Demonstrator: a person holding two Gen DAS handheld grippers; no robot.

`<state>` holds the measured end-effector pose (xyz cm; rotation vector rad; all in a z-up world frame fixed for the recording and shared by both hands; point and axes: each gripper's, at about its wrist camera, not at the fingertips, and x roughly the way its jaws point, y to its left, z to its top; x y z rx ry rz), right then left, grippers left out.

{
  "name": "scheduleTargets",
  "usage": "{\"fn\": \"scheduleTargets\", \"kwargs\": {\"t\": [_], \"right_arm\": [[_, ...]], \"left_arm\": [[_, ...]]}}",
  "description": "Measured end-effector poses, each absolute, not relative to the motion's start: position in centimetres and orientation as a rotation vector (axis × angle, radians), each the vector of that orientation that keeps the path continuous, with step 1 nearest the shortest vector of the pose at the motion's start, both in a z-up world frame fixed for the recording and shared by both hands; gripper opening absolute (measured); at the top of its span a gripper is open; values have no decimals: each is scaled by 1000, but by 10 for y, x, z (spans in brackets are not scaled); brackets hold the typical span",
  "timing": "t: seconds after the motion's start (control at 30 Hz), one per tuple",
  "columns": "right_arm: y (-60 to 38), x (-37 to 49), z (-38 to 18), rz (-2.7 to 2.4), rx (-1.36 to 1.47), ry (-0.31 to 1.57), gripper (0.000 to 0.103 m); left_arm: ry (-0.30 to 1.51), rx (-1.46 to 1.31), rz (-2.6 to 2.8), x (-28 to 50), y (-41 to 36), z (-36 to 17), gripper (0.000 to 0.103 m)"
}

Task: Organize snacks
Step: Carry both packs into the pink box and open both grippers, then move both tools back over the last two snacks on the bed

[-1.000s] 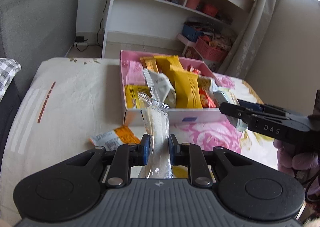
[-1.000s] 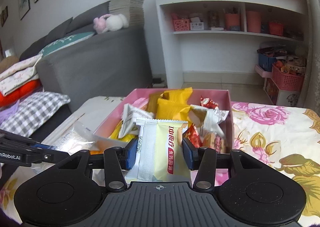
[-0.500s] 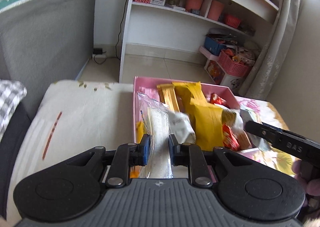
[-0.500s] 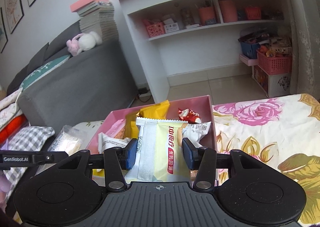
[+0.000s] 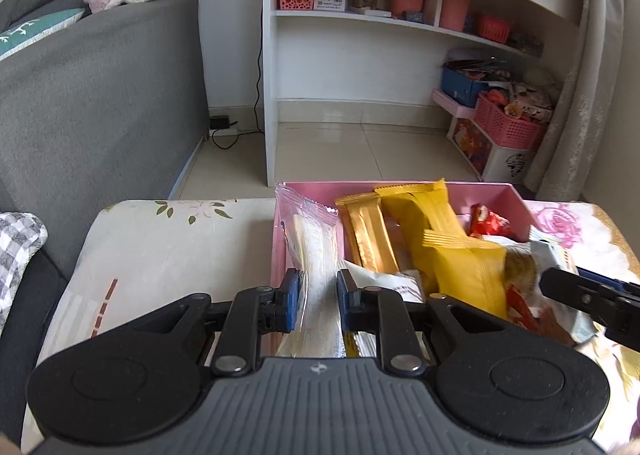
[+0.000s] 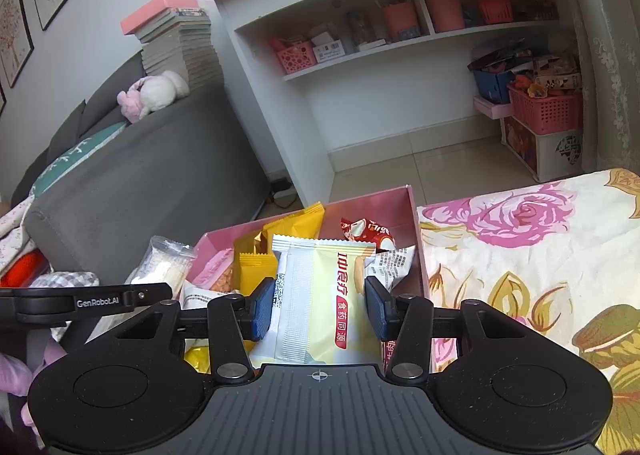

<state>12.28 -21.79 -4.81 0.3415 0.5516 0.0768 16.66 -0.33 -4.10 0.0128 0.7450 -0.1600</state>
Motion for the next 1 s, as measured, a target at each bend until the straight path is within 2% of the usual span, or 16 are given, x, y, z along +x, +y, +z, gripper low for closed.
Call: {"fn": "scheduleTargets", "kwargs": {"t": [0.37,0.43,0.47,0.5,0.73,0.93,1.0], "right_arm": [[-219,126,-53,71,355,535,49],[-217,125,-51,84,355,526,58],[-217,125,-51,89,358,526,68],[-216,124,-50,92,362,525,74],[-212,122,-44,105,355,528,75],[-209,116,-39,111,337,532,77],[-208,113,-36,113,330,530,80]], "left_arm": [[744,4,-155,176,-2,-47,18],[734,7,-157,174,-3,-44,27],[727,5,-163,173,-2,-44,29],[727,7,-167,172,-2,-43,34],[729,42,-178,163,-3,-40,49],[733,47,-195,152,-3,-37,56],[731,49,-201,147,-3,-35,59]]}}
